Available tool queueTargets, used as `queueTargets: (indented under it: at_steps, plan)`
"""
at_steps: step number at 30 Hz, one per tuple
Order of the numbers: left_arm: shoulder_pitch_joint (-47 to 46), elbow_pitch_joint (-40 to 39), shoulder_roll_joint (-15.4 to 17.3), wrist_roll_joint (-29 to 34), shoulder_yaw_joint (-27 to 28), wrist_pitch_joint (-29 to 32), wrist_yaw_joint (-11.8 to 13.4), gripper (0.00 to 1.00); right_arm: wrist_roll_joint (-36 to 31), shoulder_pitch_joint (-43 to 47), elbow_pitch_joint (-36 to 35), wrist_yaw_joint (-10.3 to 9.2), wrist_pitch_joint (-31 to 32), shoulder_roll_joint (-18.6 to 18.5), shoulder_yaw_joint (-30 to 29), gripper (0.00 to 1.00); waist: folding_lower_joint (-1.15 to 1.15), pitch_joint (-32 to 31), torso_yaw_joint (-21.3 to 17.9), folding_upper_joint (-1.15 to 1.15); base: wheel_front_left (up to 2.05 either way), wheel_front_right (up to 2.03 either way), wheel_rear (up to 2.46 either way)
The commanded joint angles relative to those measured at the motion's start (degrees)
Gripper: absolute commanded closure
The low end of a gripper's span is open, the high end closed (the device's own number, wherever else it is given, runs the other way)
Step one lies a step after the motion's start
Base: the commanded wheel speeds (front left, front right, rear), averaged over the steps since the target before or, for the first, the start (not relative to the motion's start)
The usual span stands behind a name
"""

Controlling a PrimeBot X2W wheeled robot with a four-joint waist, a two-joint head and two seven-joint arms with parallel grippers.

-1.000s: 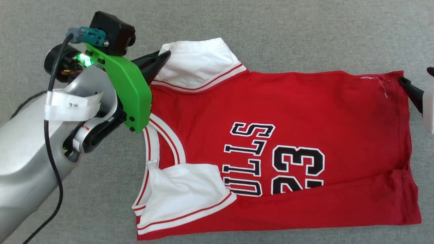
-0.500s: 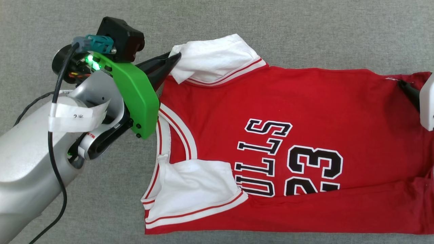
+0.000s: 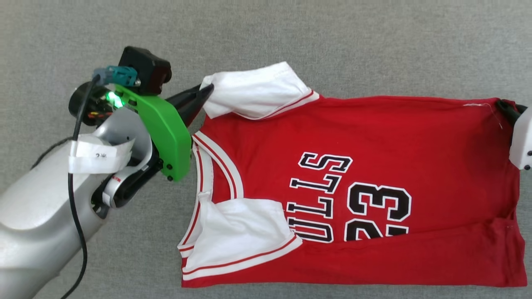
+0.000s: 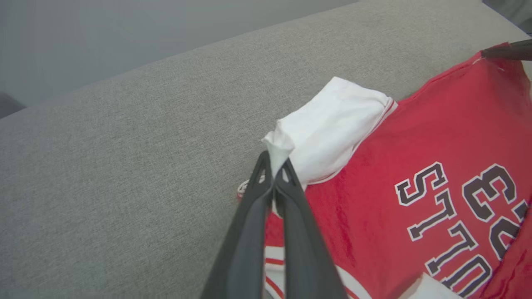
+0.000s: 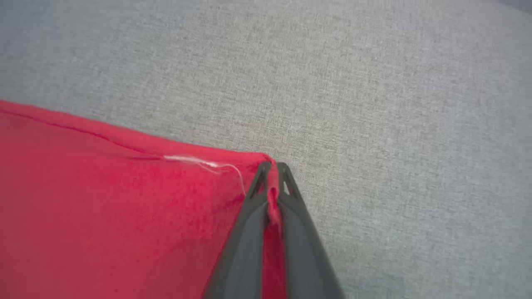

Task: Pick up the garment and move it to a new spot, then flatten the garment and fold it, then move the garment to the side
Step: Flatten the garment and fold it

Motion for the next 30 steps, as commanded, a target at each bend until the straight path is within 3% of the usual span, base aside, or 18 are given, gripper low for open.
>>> queueTargets:
  at_steps: [1,9,17,30]
  plan:
    - [1.5,0.5,-0.5,-0.6,-0.1,-0.7,0.3,1.0,1.1,1.4,0.2,-0.04,-1.3,0.1,-0.8,1.0,0.0,-2.5,0.0,0.0,0.0,0.0,0.0]
    - [6.3,0.5,-0.4,-2.2,-0.7,-2.8,1.2,1.0,4.9,7.9,-1.9,-0.04,-8.0,0.9,-4.1,1.0,0.0,-7.7,0.2,0.0,0.0,0.0,0.0]
    - [13.8,-2.9,1.2,-3.9,-1.8,-4.4,4.0,1.0,8.1,17.8,-5.9,-0.04,-12.4,2.1,-5.8,1.0,0.0,-12.3,0.7,0.0,0.0,0.0,0.0]
    - [25.8,-6.0,4.0,-5.6,-6.3,-5.0,7.5,1.0,12.9,31.2,-10.4,-0.04,-10.1,-0.6,-3.6,1.0,0.0,-15.6,0.5,0.0,0.0,0.0,0.0]
